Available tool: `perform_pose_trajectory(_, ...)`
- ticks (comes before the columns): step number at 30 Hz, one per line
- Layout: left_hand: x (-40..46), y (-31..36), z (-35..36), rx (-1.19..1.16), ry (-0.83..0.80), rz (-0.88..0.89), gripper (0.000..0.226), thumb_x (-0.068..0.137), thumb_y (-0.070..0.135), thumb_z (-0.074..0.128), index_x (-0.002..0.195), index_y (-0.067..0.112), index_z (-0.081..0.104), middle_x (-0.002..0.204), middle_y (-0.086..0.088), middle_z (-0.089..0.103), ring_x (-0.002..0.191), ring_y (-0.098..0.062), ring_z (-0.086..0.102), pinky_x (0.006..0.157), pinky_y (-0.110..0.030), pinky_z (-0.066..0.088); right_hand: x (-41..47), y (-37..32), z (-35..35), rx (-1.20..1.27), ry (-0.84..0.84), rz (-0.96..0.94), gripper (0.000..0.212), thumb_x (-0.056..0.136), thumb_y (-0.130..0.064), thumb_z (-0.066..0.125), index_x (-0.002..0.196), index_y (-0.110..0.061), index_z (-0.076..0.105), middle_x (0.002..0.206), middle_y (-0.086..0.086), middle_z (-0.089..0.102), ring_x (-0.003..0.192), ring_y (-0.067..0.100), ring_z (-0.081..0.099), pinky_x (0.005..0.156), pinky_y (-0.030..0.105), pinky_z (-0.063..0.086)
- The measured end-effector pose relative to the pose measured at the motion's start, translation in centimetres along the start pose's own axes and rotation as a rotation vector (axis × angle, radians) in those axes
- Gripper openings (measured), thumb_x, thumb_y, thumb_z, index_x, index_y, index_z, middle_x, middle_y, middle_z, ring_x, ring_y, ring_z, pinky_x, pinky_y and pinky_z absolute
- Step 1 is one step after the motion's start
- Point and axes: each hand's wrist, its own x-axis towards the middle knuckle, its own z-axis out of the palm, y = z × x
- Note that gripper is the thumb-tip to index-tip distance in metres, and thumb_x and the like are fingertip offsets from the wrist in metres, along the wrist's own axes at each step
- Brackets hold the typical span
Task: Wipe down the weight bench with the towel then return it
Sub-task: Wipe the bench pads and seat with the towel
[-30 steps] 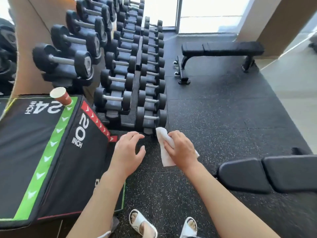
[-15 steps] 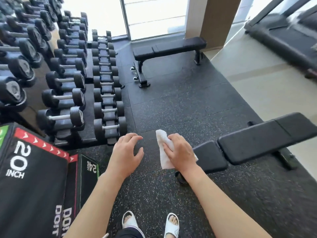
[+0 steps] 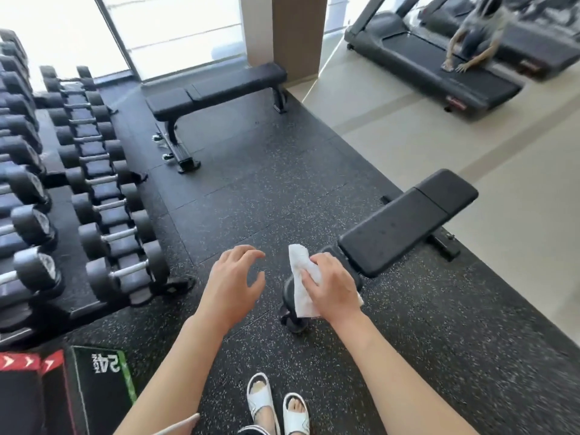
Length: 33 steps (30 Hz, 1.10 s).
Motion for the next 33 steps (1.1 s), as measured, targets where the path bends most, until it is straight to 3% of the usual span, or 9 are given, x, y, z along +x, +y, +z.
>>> perform_pose_trajectory(5,2.6,-1.0,0.2,-0.037,-0.009,0.02,0.035,0.097,0.029,0.067,0.131,0.025,0.063,0.136,0.008,0.058,0.128,-0.019,0.05,0.11,-0.04,0.042,2.1,0.1,-0.2,-0.059,0.01,0.032,0.028,0.098,-0.043,0.059,0.104,-0.015,0.06,0.096,-0.003,0.06,0.087,0.018,0.056,0.072,0.032,0.043)
perform_pose_trajectory(10,4.8,-3.5,-0.1,-0.079,-0.007,0.012,0.035,0.098,0.031,0.065,0.132,0.026,0.062,0.138,0.01,0.056,0.129,-0.017,0.048,0.111,-0.038,0.04,4.0,-1.3,0.8,-0.097,0.02,0.035,0.027,0.098,-0.041,0.061,0.105,-0.015,0.061,0.097,-0.003,0.061,0.088,0.017,0.056,0.072,0.026,0.036)
perform_pose_trajectory(18,8.7,-4.0,0.6,-0.111,-0.017,0.03,0.035,0.097,0.03,0.066,0.133,0.027,0.062,0.136,0.01,0.057,0.127,-0.017,0.05,0.112,-0.041,0.042,7.4,-0.5,0.2,-0.118,0.038,0.052,0.028,0.098,-0.042,0.06,0.106,-0.016,0.06,0.098,-0.004,0.06,0.09,0.015,0.055,0.074,0.026,0.039)
perform_pose_trajectory(26,13.4,-1.5,3.5,-0.089,-0.028,0.013,0.035,0.098,0.031,0.064,0.132,0.027,0.061,0.136,0.01,0.057,0.125,-0.016,0.05,0.11,-0.043,0.044,12.0,3.7,-1.2,-0.084,0.022,0.032,0.025,0.098,-0.037,0.063,0.107,-0.014,0.062,0.099,-0.004,0.062,0.09,0.015,0.056,0.073,0.026,0.04)
perform_pose_trajectory(33,18.3,4.4,7.1,-0.055,0.063,-0.089,0.033,0.096,0.029,0.066,0.129,0.026,0.063,0.133,0.01,0.058,0.123,-0.017,0.051,0.108,-0.039,0.044,17.9,11.3,-4.4,-0.034,-0.028,-0.073,0.024,0.097,-0.037,0.064,0.106,-0.015,0.061,0.098,-0.004,0.063,0.088,0.016,0.057,0.073,0.031,0.047)
